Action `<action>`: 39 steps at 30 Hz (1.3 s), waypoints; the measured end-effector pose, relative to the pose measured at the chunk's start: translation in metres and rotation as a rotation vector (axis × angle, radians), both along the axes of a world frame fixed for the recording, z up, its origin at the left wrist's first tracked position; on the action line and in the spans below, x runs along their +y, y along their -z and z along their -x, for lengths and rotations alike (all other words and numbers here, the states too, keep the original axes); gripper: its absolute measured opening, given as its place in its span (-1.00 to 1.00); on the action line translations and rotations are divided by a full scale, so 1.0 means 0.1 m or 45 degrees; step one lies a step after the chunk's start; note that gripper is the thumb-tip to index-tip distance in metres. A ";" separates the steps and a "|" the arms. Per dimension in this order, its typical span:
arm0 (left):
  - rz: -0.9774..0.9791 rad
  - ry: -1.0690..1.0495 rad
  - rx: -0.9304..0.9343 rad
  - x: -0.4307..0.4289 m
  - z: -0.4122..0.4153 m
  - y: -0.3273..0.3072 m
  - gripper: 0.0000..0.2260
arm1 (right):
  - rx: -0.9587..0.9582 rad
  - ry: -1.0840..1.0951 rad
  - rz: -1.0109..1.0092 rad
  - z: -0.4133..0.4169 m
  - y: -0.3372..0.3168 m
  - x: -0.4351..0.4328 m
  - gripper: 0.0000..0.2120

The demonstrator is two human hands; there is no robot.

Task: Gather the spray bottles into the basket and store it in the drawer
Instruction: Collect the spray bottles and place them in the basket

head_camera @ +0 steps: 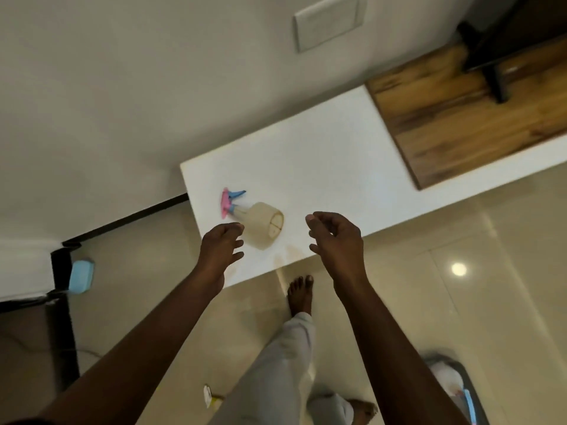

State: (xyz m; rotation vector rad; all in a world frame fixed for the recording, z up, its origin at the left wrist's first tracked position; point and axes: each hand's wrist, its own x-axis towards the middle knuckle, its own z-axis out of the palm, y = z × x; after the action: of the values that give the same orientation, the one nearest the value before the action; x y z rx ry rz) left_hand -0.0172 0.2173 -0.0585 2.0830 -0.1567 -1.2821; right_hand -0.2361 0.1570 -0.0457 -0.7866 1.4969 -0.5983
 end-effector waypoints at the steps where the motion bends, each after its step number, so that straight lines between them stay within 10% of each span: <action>1: -0.016 -0.058 0.043 -0.04 -0.08 0.07 -0.83 | 0.015 -0.051 -0.003 -0.13 0.03 -0.09 -0.71; 7: -0.195 -0.309 0.357 -0.33 -0.34 0.49 -0.44 | 0.127 -0.351 -0.046 -0.77 0.35 -0.40 -0.57; 17: -0.090 -0.380 0.619 -0.46 -0.25 0.84 -0.51 | 0.362 -0.667 -0.061 -1.09 0.81 -0.35 -0.47; 39: 0.413 0.738 0.392 0.07 2.61 -0.83 -0.42 | 0.302 0.409 0.231 1.85 -0.63 1.21 -0.42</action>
State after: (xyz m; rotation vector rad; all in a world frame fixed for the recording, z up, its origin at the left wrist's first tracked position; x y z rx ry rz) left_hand -0.2780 0.2246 0.0244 1.5879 -0.8176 -1.7574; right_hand -0.4215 0.2784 0.0177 -0.7817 1.8242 -0.9158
